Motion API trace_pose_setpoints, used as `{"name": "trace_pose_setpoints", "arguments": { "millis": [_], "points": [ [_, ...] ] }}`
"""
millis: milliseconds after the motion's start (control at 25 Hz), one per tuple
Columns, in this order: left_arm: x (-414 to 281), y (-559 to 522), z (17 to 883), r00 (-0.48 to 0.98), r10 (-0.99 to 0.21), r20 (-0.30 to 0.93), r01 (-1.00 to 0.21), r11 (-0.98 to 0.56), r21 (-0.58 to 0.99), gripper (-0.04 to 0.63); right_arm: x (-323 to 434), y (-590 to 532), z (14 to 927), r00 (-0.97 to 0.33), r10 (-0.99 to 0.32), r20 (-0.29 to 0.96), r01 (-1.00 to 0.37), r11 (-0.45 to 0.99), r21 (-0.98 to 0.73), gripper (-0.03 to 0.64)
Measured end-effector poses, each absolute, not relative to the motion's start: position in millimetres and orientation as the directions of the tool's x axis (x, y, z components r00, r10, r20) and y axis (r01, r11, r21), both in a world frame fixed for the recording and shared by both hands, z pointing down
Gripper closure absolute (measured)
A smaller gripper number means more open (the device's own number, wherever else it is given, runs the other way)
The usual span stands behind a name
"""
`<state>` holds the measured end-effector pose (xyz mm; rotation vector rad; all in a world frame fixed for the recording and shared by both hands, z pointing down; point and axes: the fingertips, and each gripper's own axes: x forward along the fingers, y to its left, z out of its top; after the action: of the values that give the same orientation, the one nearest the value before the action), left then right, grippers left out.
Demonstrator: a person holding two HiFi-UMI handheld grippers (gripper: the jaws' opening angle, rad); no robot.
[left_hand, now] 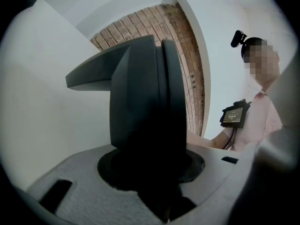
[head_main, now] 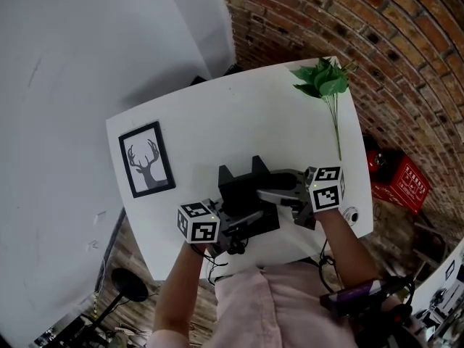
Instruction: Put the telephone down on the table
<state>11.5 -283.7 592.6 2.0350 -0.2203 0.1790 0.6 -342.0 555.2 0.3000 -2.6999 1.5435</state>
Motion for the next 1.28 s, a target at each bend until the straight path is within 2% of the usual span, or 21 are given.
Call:
{"name": "trace_pose_setpoints", "arguments": {
  "millis": [200,480,640,760,880,1120,1280],
  "points": [
    [12,-284,599,0.971,-0.061,0.23,-0.236,-0.359,0.903,0.426,1,-346,566,-0.979,-0.167,0.118,-0.178,0.419,-0.89,0.426],
    [11,-287,600,0.962,-0.087,0.257,-0.272,-0.341,0.9,0.413,1,-346,566,-0.984,-0.152,0.09,-0.145,0.409,-0.901,0.434],
    [10,-291,603,0.935,-0.137,0.327,-0.354,-0.327,0.876,0.343,1,-344,567,-0.986,-0.143,0.086,-0.138,0.412,-0.901,0.436],
    [10,-291,605,0.915,-0.154,0.373,-0.404,-0.349,0.846,0.253,0,-343,569,-0.988,-0.131,0.087,-0.135,0.416,-0.899,0.437],
    [10,-293,607,0.893,-0.186,0.411,-0.451,-0.349,0.822,0.205,-1,-343,569,-0.989,-0.118,0.089,-0.13,0.414,-0.901,0.439],
    [6,-290,610,0.86,-0.2,0.47,-0.509,-0.397,0.763,0.188,-5,-341,570,-0.991,-0.089,0.1,-0.129,0.423,-0.897,0.442],
    [-4,-288,611,0.818,-0.218,0.532,-0.569,-0.439,0.696,0.14,-8,-340,569,-0.992,-0.059,0.114,-0.128,0.428,-0.895,0.445]
  ]
}}
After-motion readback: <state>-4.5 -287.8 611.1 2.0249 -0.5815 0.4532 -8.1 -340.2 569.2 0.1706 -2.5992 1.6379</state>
